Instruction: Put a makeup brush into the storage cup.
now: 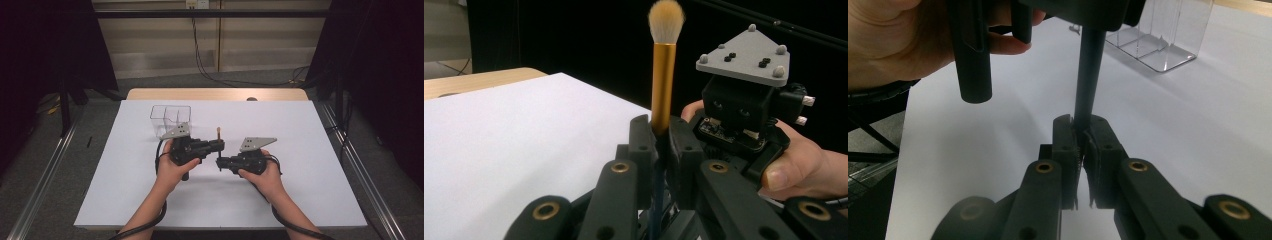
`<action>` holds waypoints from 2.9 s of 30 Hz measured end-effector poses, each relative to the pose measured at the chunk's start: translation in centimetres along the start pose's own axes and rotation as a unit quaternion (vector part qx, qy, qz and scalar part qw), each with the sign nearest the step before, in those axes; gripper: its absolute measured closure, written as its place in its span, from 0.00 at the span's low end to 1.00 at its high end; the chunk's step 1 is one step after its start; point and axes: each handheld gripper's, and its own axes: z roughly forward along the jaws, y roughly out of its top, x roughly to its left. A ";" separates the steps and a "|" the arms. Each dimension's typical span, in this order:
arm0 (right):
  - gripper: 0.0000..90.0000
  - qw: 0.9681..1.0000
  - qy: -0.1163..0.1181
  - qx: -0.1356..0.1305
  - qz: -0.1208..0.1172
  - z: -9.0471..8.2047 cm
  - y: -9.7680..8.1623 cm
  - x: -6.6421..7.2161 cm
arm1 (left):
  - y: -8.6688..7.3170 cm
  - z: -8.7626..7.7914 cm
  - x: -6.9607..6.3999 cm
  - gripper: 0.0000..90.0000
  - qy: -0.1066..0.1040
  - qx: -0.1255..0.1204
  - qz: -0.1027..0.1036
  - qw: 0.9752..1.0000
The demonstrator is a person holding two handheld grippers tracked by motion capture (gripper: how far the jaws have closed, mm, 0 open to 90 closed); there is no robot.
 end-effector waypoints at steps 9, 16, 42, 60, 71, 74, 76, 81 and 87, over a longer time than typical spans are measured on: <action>0.85 1.000 -0.002 -0.008 -0.003 -0.2 0.0 0.0 | 0.2 -0.1 -0.1 0.92 0.004 0.006 0.003 1.000; 0.59 1.000 -0.003 -0.022 0.003 -0.8 -0.1 -0.3 | 0.6 -0.8 0.0 0.92 0.009 -0.002 0.005 1.000; 0.08 0.997 -0.028 -0.077 0.008 -5.7 -1.6 -2.3 | 1.0 -2.2 0.1 0.92 0.042 0.002 0.019 0.999; 0.04 0.995 -0.046 -0.086 -0.001 -8.2 -2.8 -3.0 | 0.9 -2.8 0.2 0.93 0.054 0.006 0.025 0.998; 0.02 0.995 -0.052 -0.086 -0.006 -9.3 -3.6 -3.4 | 0.9 -3.2 0.3 0.93 0.063 0.010 0.027 0.998; 0.02 0.995 -0.053 -0.088 -0.006 -9.5 -3.7 -3.4 | 0.9 -3.3 0.3 0.93 0.064 0.011 0.027 0.998; 0.02 0.995 -0.055 -0.088 -0.008 -9.5 -3.8 -3.5 | 0.9 -3.3 0.3 0.93 0.065 0.011 0.026 0.998; 0.02 0.995 -0.055 -0.087 -0.009 -9.8 -3.9 -3.6 | 0.8 -3.6 0.4 0.93 0.067 0.011 0.026 0.997; 0.02 0.994 -0.059 -0.089 -0.013 -10.2 -4.1 -3.7 | 0.9 -3.8 0.4 0.93 0.071 0.009 0.026 0.997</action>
